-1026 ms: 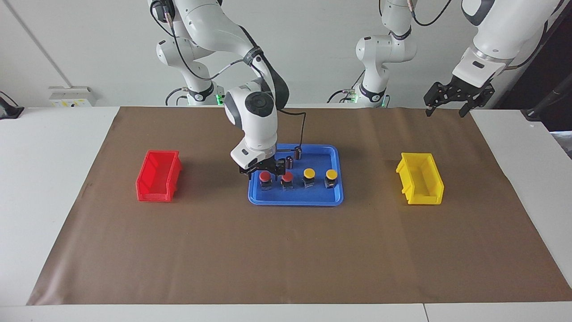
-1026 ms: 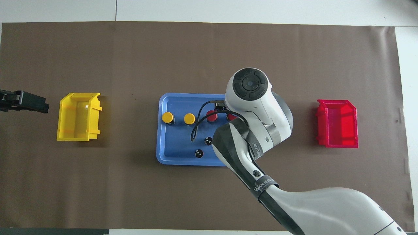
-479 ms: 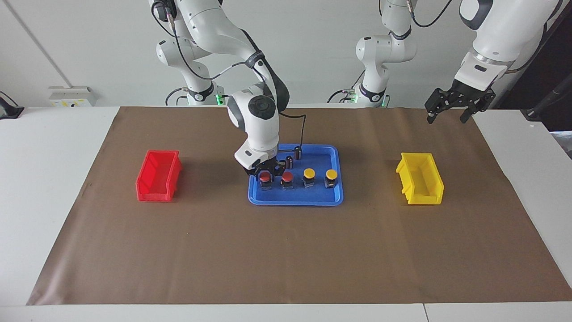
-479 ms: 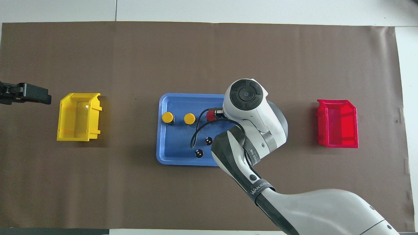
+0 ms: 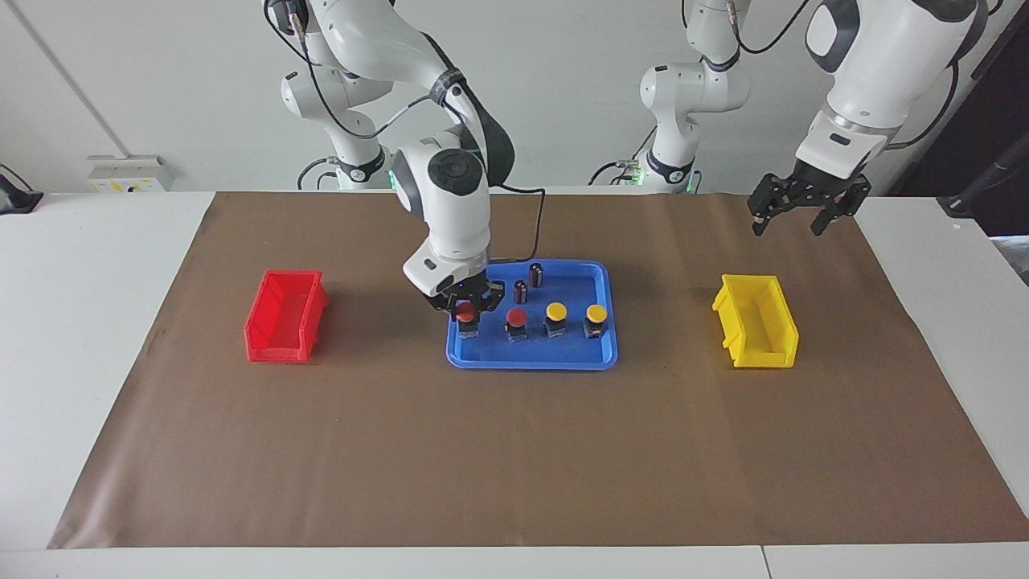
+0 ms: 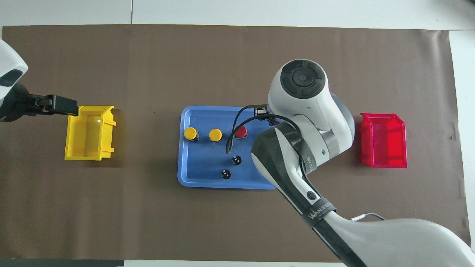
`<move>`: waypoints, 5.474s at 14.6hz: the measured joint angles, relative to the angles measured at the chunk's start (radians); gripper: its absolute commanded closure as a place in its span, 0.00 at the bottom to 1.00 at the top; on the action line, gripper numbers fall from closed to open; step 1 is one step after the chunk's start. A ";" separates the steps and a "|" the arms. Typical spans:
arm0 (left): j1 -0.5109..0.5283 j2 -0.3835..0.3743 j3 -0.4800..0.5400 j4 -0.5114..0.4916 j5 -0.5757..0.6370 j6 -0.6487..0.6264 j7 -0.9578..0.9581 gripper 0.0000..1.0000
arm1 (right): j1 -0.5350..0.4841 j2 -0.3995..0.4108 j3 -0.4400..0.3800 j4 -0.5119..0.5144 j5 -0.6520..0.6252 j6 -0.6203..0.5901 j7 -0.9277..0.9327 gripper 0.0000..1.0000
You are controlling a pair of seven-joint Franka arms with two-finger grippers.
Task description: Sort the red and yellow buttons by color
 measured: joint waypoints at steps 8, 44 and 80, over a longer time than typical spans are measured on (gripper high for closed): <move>-0.298 0.246 -0.010 -0.116 0.000 0.324 -0.361 0.06 | -0.543 -0.268 -0.011 -0.366 0.005 0.134 -0.727 0.83; 0.138 0.154 0.041 0.084 0.001 -0.066 0.236 0.99 | -0.014 -0.039 0.074 0.095 0.006 -0.022 0.133 0.00; 0.025 0.036 0.003 0.074 0.000 -0.025 0.161 0.00 | -0.423 -0.087 0.070 -0.044 -0.075 -0.028 -0.472 0.93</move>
